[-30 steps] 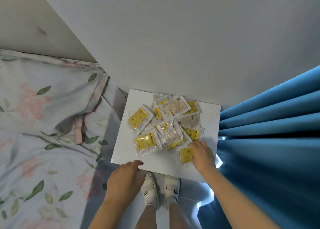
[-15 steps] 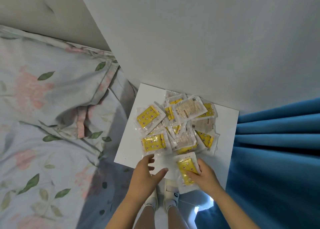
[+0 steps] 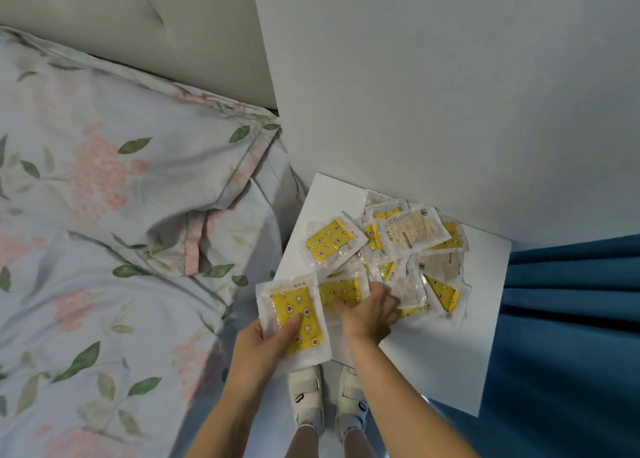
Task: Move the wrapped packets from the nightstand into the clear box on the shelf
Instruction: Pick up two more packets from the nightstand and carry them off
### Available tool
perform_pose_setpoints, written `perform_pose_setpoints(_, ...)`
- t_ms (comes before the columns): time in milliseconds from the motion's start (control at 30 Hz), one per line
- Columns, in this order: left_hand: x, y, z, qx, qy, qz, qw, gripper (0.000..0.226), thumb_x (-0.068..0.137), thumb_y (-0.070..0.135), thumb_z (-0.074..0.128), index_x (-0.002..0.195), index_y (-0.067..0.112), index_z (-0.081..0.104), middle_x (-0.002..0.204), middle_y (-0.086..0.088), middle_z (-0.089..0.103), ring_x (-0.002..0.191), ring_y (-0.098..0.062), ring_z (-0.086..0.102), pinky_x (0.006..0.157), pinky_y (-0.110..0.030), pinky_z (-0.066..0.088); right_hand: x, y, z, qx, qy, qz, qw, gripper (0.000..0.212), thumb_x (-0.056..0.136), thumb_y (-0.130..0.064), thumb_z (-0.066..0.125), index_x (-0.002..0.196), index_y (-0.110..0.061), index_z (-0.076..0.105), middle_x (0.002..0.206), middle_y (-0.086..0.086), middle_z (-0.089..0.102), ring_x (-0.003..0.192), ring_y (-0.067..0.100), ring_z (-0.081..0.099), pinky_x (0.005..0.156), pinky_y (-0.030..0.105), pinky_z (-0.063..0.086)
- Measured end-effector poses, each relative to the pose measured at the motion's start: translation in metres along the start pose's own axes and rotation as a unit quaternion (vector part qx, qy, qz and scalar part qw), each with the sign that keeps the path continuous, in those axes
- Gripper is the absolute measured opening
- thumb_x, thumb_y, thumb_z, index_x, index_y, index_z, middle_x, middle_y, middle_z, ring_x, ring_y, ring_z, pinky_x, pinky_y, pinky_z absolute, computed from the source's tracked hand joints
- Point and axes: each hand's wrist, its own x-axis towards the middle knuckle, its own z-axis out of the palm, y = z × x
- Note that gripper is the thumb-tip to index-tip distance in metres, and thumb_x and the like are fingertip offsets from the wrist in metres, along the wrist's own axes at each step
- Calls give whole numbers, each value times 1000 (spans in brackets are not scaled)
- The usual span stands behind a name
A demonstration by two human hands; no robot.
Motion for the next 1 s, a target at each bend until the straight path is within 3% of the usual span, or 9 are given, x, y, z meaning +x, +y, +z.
perform_pose_setpoints(167,-1,-1,-16,35,-41,-6,999,7,82,14,72,87,9,74,79,-4,77,72,-17,74,65,-24,56,7,4,6,-142,14,-35,989,70,65,-55,78,122,-21,55,134,11,36,124,33,35,96,41,37)
perform_pose_setpoints(300,-1,-4,-16,15,-106,6,994,15,79,12,74,93,6,74,89,-10,77,86,-27,73,78,-34,58,3,14,-2,-57,17,-73,996,47,72,-41,79,111,-20,63,126,6,54,118,32,48,94,40,40)
perform_pose_setpoints(400,0,-4,-15,9,-151,25,988,30,74,21,78,98,6,73,98,-10,76,95,-27,71,76,-27,57,-12,20,-28,142,-76,-121,980,31,76,-24,79,104,-19,66,99,-2,72,95,18,66,77,32,52)
perform_pose_setpoints(533,4,0,-13,127,-200,92,967,28,65,43,81,91,33,78,138,18,48,118,-6,58,97,-31,50,-33,13,-75,168,-295,-130,932,17,74,-11,79,75,-28,74,76,-6,74,77,7,66,65,25,52)
perform_pose_setpoints(633,7,1,-6,122,-256,64,957,15,78,21,77,93,20,75,118,10,69,103,-11,67,86,-26,53,-38,2,-87,174,-390,-92,900,21,84,-9,71,70,-25,75,70,-7,73,71,5,68,62,23,51)
perform_pose_setpoints(767,2,7,-4,38,-224,43,973,15,81,13,71,95,6,71,93,-9,77,85,-23,74,75,-29,58,-18,-9,-72,236,-231,-78,941,9,86,-26,68,94,-21,68,94,-10,71,94,13,65,73,20,49)
perform_pose_setpoints(833,0,5,-7,4,-185,41,982,10,83,9,67,92,4,71,91,-12,76,81,-23,74,70,-27,58,2,-4,-47,51,-82,-179,979,44,77,-21,78,116,-20,58,119,-5,58,116,19,50,93,31,44)
perform_pose_setpoints(900,1,0,-11,-37,-151,42,987,16,80,18,73,88,4,75,92,-17,75,84,-28,73,70,-30,59,14,2,-21,-166,-11,-234,958,57,72,-21,80,122,-23,53,135,5,46,131,30,37,105,47,35)
perform_pose_setpoints(1000,2,-6,-18,-90,-125,47,987,35,68,31,86,88,4,76,94,-21,74,87,-33,72,68,-31,59,20,8,-1,-323,-19,-288,902,72,41,-37,91,106,-29,62,127,10,45,121,33,41,92,55,38)
